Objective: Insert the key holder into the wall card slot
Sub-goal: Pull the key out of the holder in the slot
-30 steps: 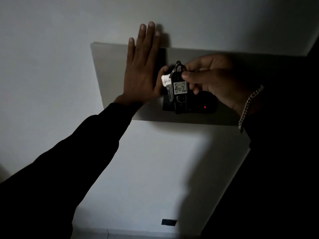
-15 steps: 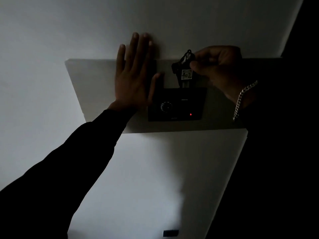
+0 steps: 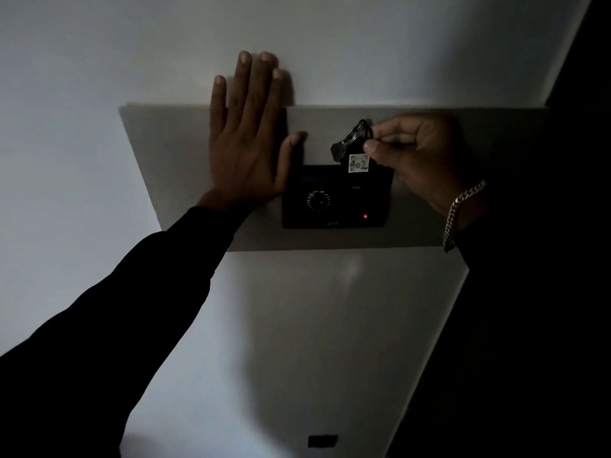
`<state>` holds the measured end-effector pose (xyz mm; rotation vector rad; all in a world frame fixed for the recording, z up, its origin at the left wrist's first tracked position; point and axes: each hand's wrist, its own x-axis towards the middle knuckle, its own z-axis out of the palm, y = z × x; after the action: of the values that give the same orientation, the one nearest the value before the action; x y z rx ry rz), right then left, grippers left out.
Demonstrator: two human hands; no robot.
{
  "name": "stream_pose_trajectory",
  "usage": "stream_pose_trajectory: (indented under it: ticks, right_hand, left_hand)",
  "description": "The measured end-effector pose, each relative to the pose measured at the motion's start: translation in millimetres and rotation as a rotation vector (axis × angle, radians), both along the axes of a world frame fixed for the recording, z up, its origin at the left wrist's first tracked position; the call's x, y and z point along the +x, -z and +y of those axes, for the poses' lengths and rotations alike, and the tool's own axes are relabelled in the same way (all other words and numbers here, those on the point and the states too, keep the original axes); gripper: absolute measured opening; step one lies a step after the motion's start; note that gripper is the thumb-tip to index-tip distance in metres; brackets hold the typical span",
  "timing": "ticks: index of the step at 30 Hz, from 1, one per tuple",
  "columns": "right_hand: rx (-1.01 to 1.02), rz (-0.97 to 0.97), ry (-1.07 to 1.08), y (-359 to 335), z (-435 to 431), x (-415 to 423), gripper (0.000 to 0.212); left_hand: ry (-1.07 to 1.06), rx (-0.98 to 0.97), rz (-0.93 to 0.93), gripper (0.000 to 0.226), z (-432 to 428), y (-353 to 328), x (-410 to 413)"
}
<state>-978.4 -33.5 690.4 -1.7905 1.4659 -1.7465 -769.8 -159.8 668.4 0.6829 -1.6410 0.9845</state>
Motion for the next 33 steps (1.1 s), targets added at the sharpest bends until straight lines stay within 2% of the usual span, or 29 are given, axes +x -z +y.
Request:
stream_pose_trajectory:
  ticks: [5, 10, 15, 20, 25, 33]
  right_hand:
    - [0.005, 0.007, 0.041, 9.3, 5.7, 0.2, 0.021]
    - [-0.021, 0.125, 0.037, 4.4, 12.4, -0.2, 0.034]
    - [-0.134, 0.403, 0.113, -9.7, 19.3, -0.9, 0.037]
    - [-0.188, 0.625, 0.173, -19.4, 20.2, 0.5, 0.028]
    - [-0.296, 0.616, 0.222, -21.8, 11.4, 6.7, 0.011]
    - [-0.308, 0.474, 0.198, -14.8, 3.2, 5.4, 0.022]
  left_hand:
    - [-0.005, 0.021, -0.014, 0.067, -1.8, 0.1, 1.3]
    - [0.005, 0.031, -0.018, 0.067, -2.3, -0.4, 1.7]
    - [0.004, 0.032, -0.019, 0.066, -0.6, -1.2, 2.4]
    - [-0.002, 0.022, -0.019, 0.066, 1.4, -0.4, 1.3]
    - [0.007, 0.026, -0.022, 0.066, 2.7, -1.8, 1.2]
    - [0.023, 0.055, -0.042, 0.066, 2.0, -2.0, 3.7]
